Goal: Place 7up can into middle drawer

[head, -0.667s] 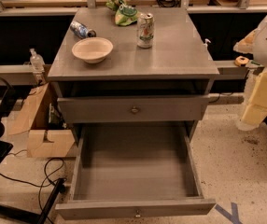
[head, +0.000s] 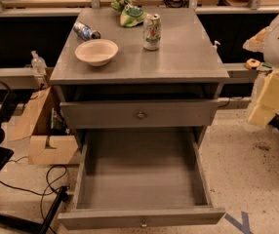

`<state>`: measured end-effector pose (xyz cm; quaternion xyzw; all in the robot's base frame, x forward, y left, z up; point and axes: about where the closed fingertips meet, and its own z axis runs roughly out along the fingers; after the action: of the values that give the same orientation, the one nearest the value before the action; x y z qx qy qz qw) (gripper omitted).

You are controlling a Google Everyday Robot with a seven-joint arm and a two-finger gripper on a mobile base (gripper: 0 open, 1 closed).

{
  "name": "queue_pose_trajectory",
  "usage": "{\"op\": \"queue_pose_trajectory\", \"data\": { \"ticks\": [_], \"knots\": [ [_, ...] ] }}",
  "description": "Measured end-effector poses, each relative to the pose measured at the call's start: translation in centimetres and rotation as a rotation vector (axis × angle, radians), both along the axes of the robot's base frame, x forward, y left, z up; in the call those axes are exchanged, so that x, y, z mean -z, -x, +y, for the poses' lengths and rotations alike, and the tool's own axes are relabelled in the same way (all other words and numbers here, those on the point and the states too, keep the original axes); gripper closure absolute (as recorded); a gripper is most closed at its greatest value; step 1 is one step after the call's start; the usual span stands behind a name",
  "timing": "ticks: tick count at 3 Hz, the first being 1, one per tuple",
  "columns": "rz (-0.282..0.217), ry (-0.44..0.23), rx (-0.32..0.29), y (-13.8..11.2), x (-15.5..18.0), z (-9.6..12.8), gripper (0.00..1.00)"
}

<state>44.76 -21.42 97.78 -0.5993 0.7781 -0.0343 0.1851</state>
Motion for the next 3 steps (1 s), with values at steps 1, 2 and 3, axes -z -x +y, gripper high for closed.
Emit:
{"op": "queue_pose_trajectory", "data": {
  "ticks": [1,2,3],
  "knots": [
    [-0.099,-0.124,-0.019,-4.4,-0.1,0.5,0.00],
    [-0.259,-0.329,-0.046,-12.4,-1.0,1.2,0.00],
    [-0.415,-0.595,-0.081,-21.4,-3.3,4.4,0.00]
  ]
}}
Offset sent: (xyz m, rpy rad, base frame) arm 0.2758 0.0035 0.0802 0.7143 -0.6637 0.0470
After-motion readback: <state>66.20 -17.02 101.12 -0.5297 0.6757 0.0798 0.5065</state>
